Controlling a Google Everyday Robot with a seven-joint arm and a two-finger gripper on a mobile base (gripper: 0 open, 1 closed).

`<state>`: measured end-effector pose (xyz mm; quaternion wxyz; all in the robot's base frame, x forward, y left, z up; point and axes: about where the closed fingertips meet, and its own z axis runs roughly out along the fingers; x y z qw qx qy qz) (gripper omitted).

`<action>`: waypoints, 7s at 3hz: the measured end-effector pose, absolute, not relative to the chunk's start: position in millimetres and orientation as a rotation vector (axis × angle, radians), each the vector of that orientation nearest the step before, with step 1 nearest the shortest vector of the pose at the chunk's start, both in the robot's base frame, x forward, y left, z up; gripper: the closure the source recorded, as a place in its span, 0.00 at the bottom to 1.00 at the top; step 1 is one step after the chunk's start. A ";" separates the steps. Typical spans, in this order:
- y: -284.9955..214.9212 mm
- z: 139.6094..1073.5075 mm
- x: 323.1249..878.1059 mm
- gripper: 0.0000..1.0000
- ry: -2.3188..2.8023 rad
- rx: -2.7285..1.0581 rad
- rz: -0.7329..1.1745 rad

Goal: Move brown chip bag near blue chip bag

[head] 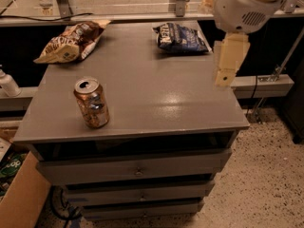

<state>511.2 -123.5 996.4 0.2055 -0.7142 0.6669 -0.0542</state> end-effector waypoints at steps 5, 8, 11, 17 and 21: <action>-6.4 971.0 627.1 0.00 1.401 -2.048 -0.103; 114.4 945.9 704.3 0.00 1.126 -2.141 0.005; 214.5 917.0 711.3 0.00 1.000 -2.279 0.057; 259.5 869.4 756.3 0.87 1.170 -2.213 0.088; 157.6 955.6 784.5 1.00 1.223 -2.197 -0.222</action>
Offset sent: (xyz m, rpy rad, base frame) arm 0.0130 0.0400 0.0014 0.0062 -0.0408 0.1166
